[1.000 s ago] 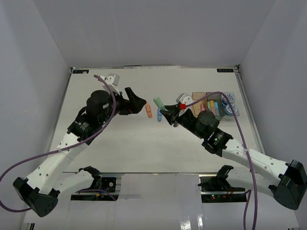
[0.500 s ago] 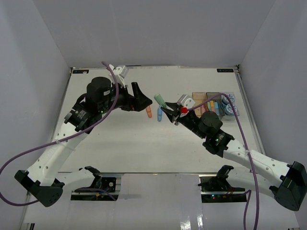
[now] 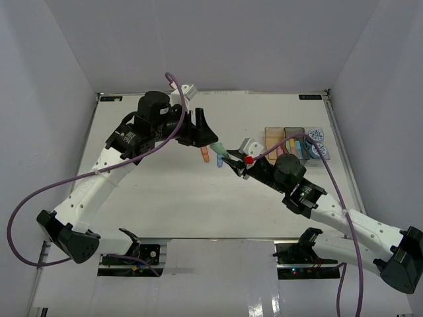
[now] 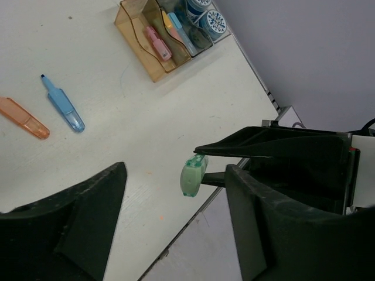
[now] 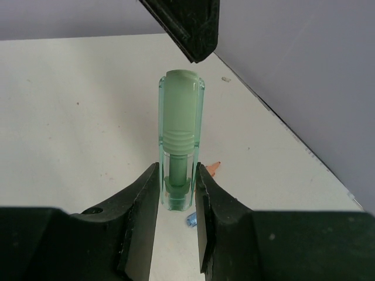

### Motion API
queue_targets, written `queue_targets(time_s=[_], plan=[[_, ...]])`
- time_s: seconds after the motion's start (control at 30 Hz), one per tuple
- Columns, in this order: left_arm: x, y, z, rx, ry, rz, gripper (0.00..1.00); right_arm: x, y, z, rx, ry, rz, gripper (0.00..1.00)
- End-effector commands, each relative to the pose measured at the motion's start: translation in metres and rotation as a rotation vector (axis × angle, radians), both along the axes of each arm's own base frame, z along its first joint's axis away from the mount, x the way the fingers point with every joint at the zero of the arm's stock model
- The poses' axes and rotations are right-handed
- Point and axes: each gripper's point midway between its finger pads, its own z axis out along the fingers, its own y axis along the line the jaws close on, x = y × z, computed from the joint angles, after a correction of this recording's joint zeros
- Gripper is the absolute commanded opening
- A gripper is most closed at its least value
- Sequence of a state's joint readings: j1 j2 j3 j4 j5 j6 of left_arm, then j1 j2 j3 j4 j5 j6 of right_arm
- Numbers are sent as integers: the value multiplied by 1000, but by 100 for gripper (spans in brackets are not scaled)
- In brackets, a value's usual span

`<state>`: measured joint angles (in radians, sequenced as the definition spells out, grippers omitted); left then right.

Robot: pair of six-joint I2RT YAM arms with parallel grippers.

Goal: Sort the stationery into containers
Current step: Close the pen cap on the pen.

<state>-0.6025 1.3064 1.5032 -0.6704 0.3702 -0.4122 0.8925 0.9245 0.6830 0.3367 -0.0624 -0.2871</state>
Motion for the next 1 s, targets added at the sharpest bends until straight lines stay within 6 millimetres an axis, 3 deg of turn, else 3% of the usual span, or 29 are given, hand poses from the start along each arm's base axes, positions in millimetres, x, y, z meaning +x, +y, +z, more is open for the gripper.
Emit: queue_targets(time_s=[0.0, 0.1, 0.5, 0.73, 0.97], plan=[[-7, -4, 23, -23, -77, -70, 73, -4, 6, 21, 12, -42, 38, 18], [-9, -4, 23, -14, -99, -95, 66, -3, 7, 18, 1, -37, 35, 18], [-9, -2, -8, 41, -69, -108, 61, -1, 8, 27, 12, -54, 30, 18], [-10, -8, -10, 31, -46, -137, 56, -2, 8, 33, 23, -62, 37, 18], [-15, -10, -10, 20, -34, -164, 45, -2, 9, 36, 26, -64, 40, 18]])
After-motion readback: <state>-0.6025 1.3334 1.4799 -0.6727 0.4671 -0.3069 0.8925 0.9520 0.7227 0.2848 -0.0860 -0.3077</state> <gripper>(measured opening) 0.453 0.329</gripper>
